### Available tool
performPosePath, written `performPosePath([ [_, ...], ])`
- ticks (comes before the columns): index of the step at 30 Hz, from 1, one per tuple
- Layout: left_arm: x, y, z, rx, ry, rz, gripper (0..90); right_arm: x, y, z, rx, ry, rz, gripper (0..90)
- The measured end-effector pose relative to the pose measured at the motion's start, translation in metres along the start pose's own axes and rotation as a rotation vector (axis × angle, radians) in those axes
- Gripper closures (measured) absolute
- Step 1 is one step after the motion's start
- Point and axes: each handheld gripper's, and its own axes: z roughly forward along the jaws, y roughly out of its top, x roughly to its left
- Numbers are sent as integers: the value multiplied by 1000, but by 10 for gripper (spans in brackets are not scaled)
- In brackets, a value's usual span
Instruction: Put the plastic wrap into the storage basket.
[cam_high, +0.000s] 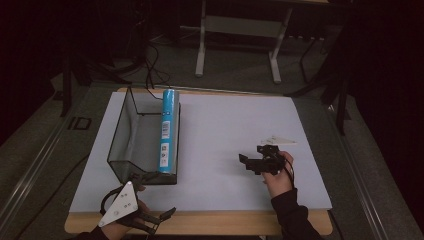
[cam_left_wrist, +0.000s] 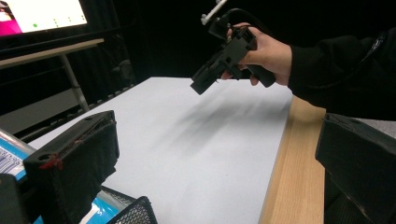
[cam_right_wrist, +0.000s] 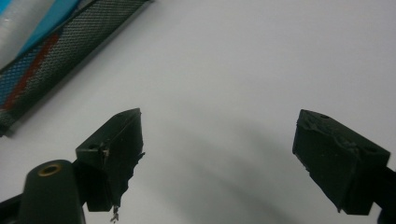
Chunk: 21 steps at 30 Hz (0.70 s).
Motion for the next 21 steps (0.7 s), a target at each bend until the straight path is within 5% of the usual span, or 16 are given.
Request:
performPosePath([
  [21,0,0,0,2,-6,-1,1,-24,-19,4,30,-44,-8,148],
])
